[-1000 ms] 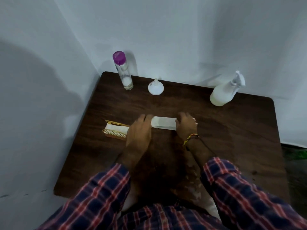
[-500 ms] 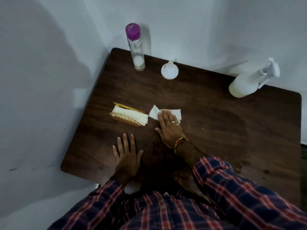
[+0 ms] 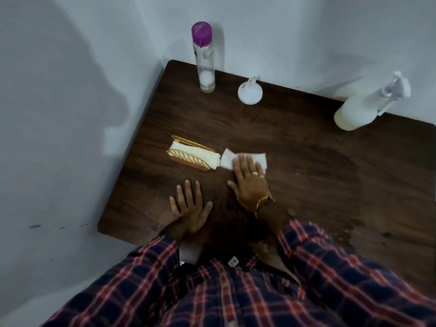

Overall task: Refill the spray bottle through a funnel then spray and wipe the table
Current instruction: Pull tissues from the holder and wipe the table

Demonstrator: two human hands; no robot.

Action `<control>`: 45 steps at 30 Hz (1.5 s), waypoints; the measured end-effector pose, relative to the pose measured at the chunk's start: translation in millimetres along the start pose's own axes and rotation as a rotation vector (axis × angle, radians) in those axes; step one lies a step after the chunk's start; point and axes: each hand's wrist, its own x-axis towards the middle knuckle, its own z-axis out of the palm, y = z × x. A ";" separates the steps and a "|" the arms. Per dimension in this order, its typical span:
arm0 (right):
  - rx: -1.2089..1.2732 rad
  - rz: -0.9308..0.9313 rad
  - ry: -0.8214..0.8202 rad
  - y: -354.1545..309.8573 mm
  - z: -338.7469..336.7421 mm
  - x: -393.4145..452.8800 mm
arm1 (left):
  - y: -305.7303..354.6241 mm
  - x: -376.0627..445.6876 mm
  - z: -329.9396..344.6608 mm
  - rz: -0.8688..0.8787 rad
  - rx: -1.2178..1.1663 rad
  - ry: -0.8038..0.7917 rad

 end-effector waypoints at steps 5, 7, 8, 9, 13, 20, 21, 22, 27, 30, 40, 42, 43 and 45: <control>0.057 0.241 0.049 21.7 16.9 -30.4 | -0.7 -1.2 7.1 -0.006 0.035 0.019; 0.082 0.321 0.075 28.7 8.8 -13.0 | -1.2 -2.1 5.0 0.004 0.041 0.026; 0.076 0.320 0.080 27.7 5.1 -5.7 | -0.9 -3.2 3.5 0.015 0.035 0.024; 0.064 0.298 0.079 22.6 3.7 -2.5 | -0.6 -4.1 2.5 0.026 0.033 0.024; 0.022 0.058 0.015 -25.1 21.3 -31.3 | 2.7 -6.9 5.2 -0.009 0.015 0.075; 0.056 0.301 0.040 -7.5 25.8 -54.1 | 0.5 -5.4 3.0 -0.002 -0.016 0.020; 0.080 0.330 0.047 -2.6 19.5 -43.7 | 1.0 -5.4 4.1 0.002 -0.019 0.033; 0.079 0.322 0.056 -3.7 14.8 -36.4 | 1.6 -5.5 6.0 0.003 -0.013 0.052; 0.044 0.080 -0.029 -58.4 30.6 -60.5 | 0.6 -5.0 11.5 0.002 -0.002 0.082; 0.017 0.088 -0.039 -63.1 45.0 -88.2 | -2.0 -2.9 12.8 0.005 -0.006 0.095; -0.023 0.075 0.070 -66.1 52.2 -71.3 | -3.9 -4.2 11.2 0.029 -0.077 0.118; -0.029 -0.049 0.067 -94.0 71.1 -99.7 | -8.2 -8.3 8.5 0.064 -0.101 0.123; -0.036 -0.088 0.058 -100.7 79.6 -114.0 | -11.1 -10.5 8.1 0.091 -0.113 0.116; -0.035 -0.079 0.038 -95.9 86.5 -134.3 | -19.5 -17.5 8.2 0.143 -0.117 0.096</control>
